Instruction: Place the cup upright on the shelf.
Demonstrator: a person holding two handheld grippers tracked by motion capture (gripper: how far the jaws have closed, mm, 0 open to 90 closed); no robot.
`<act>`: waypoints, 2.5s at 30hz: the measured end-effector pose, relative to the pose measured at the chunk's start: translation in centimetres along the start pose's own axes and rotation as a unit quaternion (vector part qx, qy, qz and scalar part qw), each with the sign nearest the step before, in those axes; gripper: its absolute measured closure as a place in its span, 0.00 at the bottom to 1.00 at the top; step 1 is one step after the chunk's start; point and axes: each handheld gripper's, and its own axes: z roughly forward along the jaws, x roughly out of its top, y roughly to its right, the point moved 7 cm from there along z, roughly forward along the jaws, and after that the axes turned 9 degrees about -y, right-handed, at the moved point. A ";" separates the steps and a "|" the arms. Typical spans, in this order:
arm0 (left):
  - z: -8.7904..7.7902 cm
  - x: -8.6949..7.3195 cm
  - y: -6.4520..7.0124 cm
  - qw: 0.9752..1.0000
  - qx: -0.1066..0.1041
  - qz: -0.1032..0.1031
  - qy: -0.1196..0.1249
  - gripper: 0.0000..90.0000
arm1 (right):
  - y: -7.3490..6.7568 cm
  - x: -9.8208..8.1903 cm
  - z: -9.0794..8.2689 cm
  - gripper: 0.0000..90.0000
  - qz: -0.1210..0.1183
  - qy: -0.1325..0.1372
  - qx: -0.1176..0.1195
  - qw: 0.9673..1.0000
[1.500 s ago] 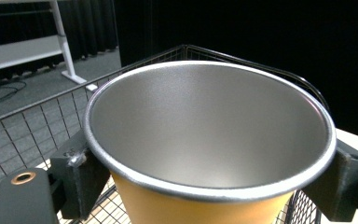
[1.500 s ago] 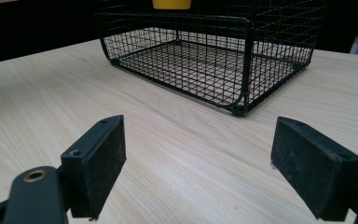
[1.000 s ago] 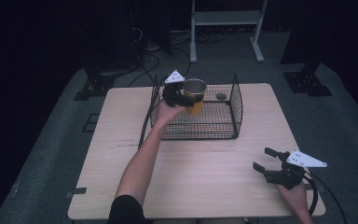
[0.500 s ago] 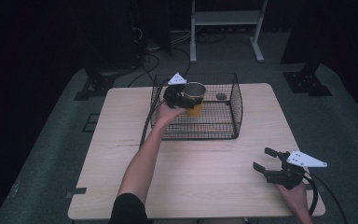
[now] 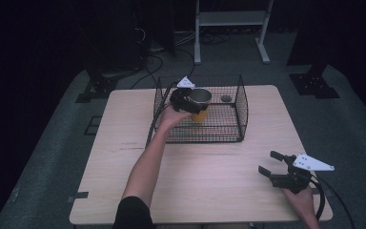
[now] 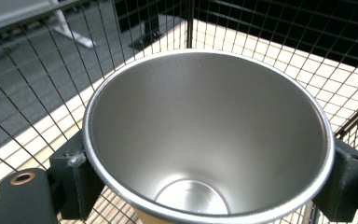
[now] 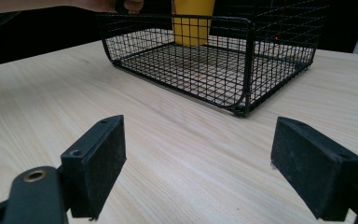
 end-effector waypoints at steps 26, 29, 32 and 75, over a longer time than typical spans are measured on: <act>2.5 -1.2 -0.3 0.995 -0.002 0.020 -0.100 0.14 | 0.0 0.0 0.0 0.19 -0.001 0.002 0.002 1.000; 2.4 -1.3 -0.4 0.994 -0.002 0.019 -0.104 0.14 | 0.0 0.0 0.0 0.19 -0.001 0.001 0.002 1.000; 2.3 -1.4 -0.4 0.993 0.000 0.024 -0.115 0.13 | 0.0 0.0 0.0 0.19 -0.001 0.002 0.001 1.000; 0.7 -0.1 -0.2 0.996 0.010 0.026 -0.080 0.03 | -0.1 0.1 0.0 0.19 0.000 0.003 0.004 1.000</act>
